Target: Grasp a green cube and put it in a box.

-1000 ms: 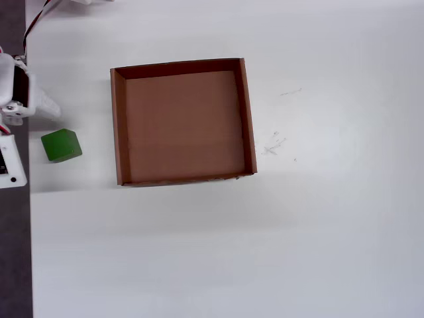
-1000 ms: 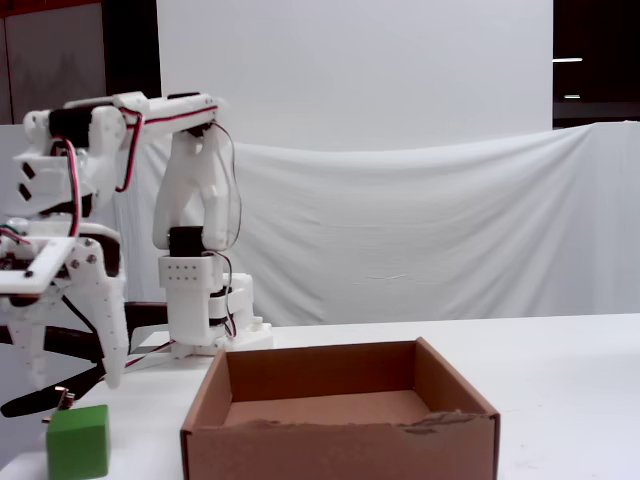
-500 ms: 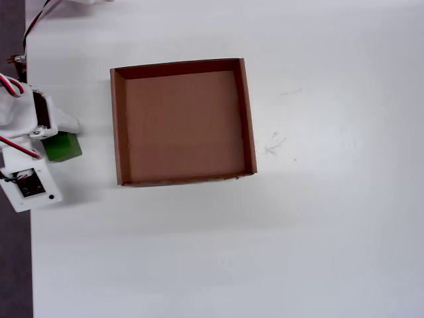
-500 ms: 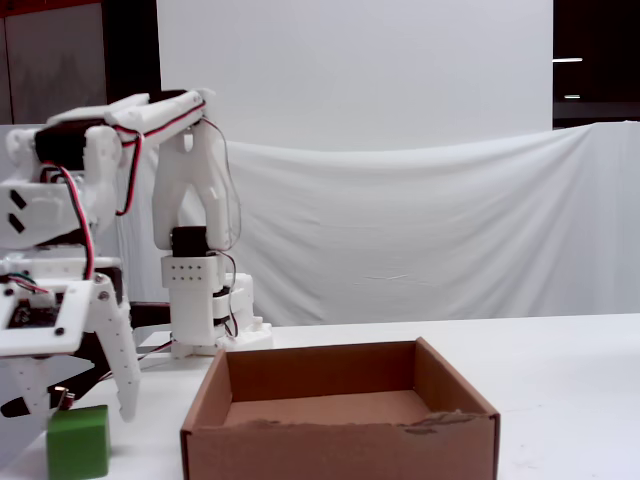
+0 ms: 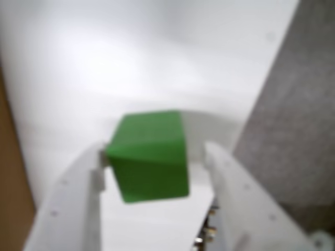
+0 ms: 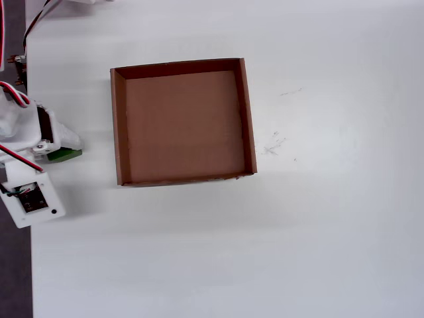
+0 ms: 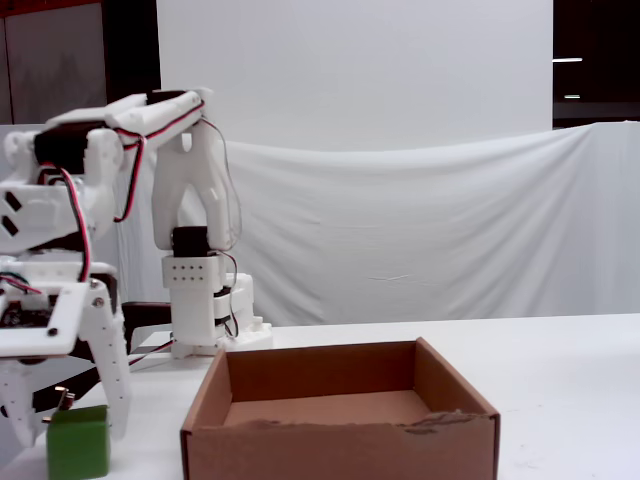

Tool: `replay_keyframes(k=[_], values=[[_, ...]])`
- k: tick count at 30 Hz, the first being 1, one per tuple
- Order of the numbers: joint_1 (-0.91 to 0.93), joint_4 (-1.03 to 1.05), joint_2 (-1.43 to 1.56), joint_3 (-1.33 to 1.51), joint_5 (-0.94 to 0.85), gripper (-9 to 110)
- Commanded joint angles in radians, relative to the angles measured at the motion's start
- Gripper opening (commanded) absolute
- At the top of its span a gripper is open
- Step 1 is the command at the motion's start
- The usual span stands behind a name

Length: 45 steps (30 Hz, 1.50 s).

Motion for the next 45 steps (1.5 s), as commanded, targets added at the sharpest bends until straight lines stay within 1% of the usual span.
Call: replay_keyframes(k=[1, 18, 24, 38, 42, 45], values=[[-0.012, -0.014, 0.009, -0.035, -0.023, 25], [-0.023, -0.051, -0.035, -0.014, -0.046, 25], [-0.029, -0.055, -0.038, 0.003, -0.046, 20], [-0.031, -0.057, -0.031, 0.015, -0.046, 14], [-0.031, -0.037, -0.003, 0.015, -0.046, 13], [-0.032, 0.017, 0.041, 0.002, -0.046, 13]])
